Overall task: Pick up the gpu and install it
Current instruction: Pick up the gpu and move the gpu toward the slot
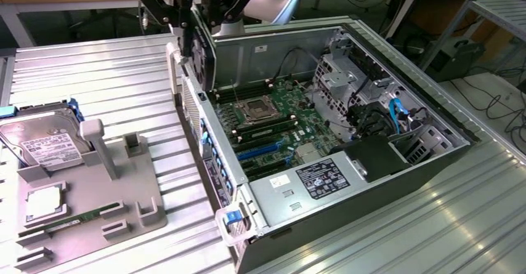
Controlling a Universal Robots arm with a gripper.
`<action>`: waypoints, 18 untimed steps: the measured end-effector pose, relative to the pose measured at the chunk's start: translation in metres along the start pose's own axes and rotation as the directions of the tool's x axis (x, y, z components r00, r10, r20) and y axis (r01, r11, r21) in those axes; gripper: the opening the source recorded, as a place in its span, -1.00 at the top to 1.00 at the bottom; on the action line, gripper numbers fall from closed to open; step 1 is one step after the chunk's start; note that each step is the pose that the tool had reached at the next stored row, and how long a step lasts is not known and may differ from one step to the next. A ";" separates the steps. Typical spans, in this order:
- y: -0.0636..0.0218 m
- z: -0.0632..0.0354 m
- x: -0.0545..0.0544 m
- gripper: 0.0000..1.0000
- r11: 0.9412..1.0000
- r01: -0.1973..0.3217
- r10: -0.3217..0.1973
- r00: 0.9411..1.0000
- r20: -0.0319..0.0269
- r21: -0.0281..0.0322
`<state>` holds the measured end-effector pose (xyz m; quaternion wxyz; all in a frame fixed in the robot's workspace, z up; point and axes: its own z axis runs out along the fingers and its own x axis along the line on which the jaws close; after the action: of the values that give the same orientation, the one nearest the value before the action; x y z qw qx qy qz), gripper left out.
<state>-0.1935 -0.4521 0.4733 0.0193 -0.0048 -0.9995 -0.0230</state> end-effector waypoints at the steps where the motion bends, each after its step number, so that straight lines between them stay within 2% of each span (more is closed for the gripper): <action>1: 0.0000 0.0000 -0.001 0.45 1.000 0.000 0.000 1.000 0.000 0.000; 18: 0.0002 -0.0009 -0.024 0.45 1.000 0.000 0.000 1.000 0.000 0.000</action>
<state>-0.1697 -0.4521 0.4733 0.0193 -0.0048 -0.9995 -0.0230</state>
